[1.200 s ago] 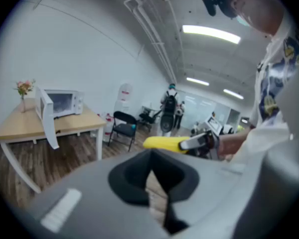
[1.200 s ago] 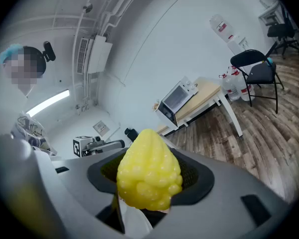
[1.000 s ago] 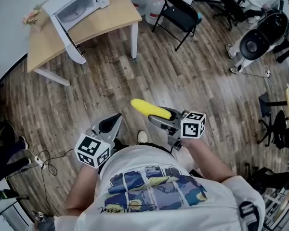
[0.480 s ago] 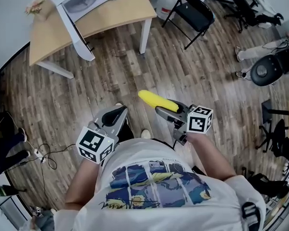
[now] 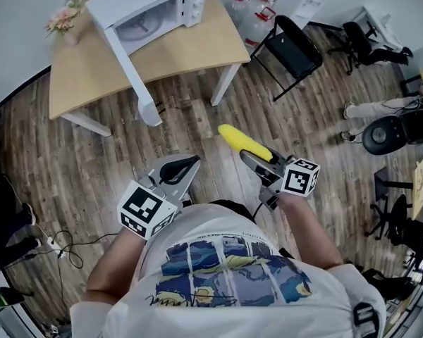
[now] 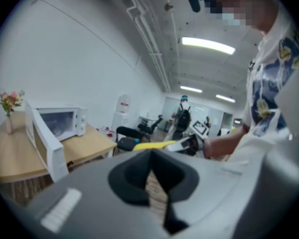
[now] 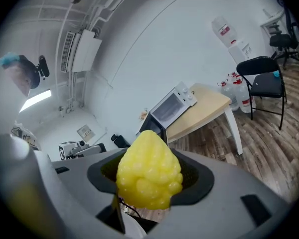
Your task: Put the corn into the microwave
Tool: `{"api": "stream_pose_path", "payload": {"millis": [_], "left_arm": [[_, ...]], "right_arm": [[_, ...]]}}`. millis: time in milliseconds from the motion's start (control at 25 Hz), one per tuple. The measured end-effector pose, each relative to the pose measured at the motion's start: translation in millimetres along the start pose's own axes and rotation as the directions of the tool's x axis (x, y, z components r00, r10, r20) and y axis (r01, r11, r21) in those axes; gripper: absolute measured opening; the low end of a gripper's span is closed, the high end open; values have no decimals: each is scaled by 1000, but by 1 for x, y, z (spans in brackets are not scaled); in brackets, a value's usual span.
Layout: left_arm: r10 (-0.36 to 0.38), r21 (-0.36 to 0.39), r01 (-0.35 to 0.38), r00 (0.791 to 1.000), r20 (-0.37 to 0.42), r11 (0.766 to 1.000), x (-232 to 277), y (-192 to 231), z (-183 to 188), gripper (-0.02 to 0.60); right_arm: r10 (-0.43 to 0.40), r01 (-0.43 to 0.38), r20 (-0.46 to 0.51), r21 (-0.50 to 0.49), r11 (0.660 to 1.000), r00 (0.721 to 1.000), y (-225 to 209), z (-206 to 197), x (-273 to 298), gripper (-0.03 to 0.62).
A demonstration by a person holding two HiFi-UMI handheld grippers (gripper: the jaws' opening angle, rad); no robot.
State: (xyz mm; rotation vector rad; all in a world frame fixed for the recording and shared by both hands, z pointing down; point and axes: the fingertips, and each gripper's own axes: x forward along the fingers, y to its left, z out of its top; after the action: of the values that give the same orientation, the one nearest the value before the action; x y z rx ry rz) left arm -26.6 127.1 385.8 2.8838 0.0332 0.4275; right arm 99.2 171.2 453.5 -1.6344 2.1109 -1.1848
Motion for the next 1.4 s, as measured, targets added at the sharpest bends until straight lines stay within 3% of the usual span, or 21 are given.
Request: {"api": "stream_pose_path", "payload": {"millis": [280, 720, 1080, 1400], "left_arm": [[24, -39, -23, 999, 35, 999, -21, 66, 14, 9], [172, -108, -162, 981, 90, 981, -23, 144, 43, 9], [369, -170, -349, 923, 106, 922, 9, 224, 88, 9], [500, -224, -473, 862, 85, 852, 37, 270, 111, 9]], "right_arm": [[-16, 17, 29, -13, 1000, 999, -10, 38, 74, 250], [22, -22, -10, -53, 998, 1000, -58, 124, 180, 250], [104, -121, -149, -112, 986, 983, -103, 206, 293, 250], [144, -190, -258, -164, 968, 955, -138, 247, 383, 250]]}}
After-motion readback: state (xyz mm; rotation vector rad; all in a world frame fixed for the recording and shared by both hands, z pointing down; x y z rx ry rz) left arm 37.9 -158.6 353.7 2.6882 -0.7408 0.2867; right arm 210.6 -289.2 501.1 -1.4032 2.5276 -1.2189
